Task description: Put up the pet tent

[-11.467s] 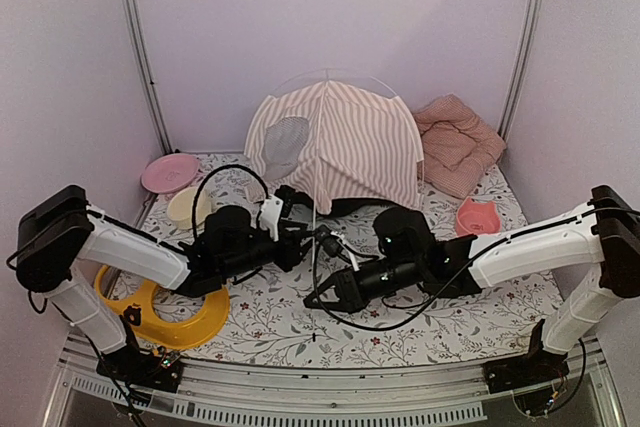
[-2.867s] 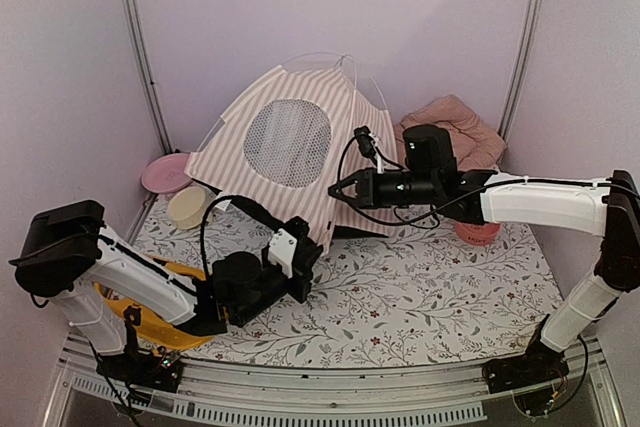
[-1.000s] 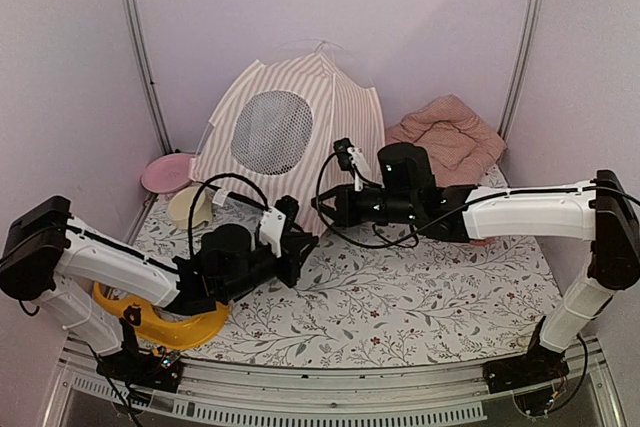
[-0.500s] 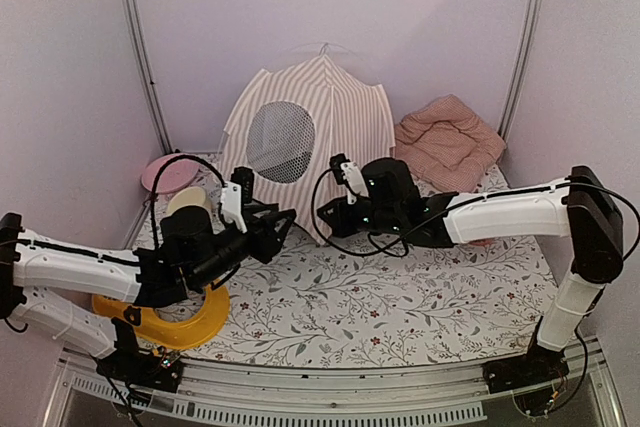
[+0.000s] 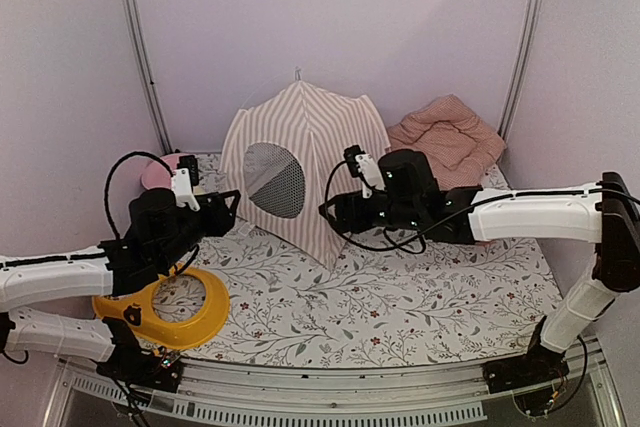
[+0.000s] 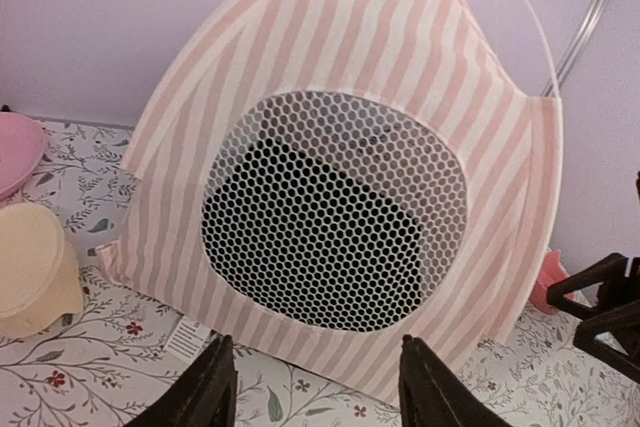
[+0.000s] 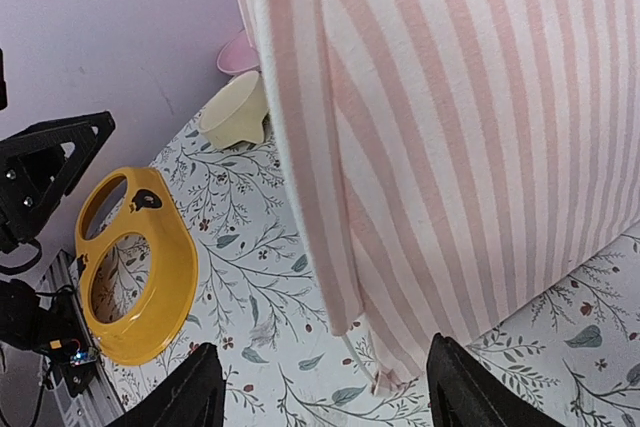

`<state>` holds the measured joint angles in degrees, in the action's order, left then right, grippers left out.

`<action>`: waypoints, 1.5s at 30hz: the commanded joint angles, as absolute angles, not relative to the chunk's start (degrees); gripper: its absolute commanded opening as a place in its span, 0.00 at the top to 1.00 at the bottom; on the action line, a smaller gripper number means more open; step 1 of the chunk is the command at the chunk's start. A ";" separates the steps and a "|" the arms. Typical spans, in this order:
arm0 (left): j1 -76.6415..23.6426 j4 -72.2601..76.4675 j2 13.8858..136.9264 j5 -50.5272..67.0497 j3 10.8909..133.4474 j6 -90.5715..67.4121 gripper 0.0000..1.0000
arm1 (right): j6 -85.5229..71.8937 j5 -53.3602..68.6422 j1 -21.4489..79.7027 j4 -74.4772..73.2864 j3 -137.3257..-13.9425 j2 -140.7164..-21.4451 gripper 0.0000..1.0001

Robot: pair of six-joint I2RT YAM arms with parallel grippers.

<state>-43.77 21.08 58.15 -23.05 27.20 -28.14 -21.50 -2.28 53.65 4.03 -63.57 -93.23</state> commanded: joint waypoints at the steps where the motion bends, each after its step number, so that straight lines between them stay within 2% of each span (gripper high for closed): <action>1: -35.52 15.62 58.37 -17.72 32.30 -27.73 0.42 | -26.75 -1.77 49.35 2.23 -59.34 -87.83 0.28; 7: -20.92 10.48 65.66 -8.92 43.48 -27.93 0.41 | -29.65 1.04 47.24 4.42 -56.26 -84.97 0.28; 12: -8.43 9.74 78.24 2.53 53.76 -30.71 0.42 | -31.29 3.67 47.35 6.81 -54.82 -84.82 0.28; 17: -5.93 6.14 94.55 13.63 68.14 -29.07 0.49 | -31.50 1.92 50.31 7.85 -56.99 -87.35 0.28; 22: -8.18 5.76 100.83 19.87 71.97 -27.39 0.51 | -29.88 -0.09 50.96 7.20 -62.37 -91.65 0.27; 27: -10.73 11.69 97.16 25.38 64.91 -27.81 0.52 | -26.56 -2.37 49.70 2.22 -68.76 -96.84 0.22; 32: -16.14 17.61 90.06 28.42 54.69 -28.37 0.54 | -26.13 -3.07 45.90 -0.03 -68.86 -97.59 0.22; 39: -32.81 26.51 82.79 27.50 42.80 -30.88 0.55 | -25.82 -7.55 41.05 -1.75 -64.42 -94.22 0.22; 45: -48.90 30.19 86.12 20.09 44.05 -32.46 0.56 | -26.07 -7.84 35.02 -0.41 -61.97 -92.44 0.19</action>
<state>-40.80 25.21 83.94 23.33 42.78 -31.22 -26.55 -7.57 37.54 -0.01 -63.35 -93.69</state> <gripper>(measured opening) 0.443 0.800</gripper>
